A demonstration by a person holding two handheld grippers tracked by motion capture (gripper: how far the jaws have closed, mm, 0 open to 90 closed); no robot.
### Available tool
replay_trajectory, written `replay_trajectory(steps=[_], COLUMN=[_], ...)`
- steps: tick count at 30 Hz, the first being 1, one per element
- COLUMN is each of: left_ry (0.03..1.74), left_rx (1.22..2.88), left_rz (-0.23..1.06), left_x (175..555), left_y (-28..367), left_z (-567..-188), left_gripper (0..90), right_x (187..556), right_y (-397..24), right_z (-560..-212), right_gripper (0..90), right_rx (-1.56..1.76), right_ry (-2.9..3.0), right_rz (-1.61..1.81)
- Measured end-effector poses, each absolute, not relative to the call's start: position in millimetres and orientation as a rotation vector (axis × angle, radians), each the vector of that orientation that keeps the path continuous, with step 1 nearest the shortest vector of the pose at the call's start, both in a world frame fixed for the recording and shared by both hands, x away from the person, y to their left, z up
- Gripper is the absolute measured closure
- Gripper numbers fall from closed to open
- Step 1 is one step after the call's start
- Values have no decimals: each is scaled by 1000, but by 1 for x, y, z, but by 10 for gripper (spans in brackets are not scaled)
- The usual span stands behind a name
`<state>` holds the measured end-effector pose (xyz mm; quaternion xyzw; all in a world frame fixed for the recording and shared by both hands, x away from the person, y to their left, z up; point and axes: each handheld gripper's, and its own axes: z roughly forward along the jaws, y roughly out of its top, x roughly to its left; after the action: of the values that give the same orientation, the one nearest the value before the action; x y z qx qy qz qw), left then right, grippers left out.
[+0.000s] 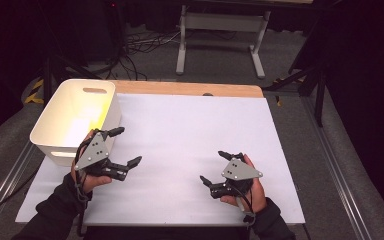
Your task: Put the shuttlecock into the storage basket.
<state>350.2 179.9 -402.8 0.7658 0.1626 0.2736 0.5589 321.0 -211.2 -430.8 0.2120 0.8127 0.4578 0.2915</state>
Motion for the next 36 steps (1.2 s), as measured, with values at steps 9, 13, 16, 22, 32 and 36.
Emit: replay_trajectory(steps=[9,13,16,22,32,36], left_ry=[373,374,378,365,371,381], left_rx=[1825,1835,1839,1855,1892,1905], left_rz=[663,661,651,638,628,627], left_x=[350,349,350,350,348,348], left_y=[177,177,177,174,175,176], left_z=[-407,-411,-413,-418,-429,-436], left_gripper=[35,38,38,39,44,44], right_x=[321,320,321,320,319,319], right_y=[-211,-212,-212,-212,-210,-210], right_z=[-431,-431,-431,-431,-432,-432], right_gripper=[82,81,81,81,82,82], right_rx=[565,566,568,569,563,564], right_ry=[2165,2167,2167,2166,2170,2170], right_rz=[1218,1217,1218,1217,1214,1215])
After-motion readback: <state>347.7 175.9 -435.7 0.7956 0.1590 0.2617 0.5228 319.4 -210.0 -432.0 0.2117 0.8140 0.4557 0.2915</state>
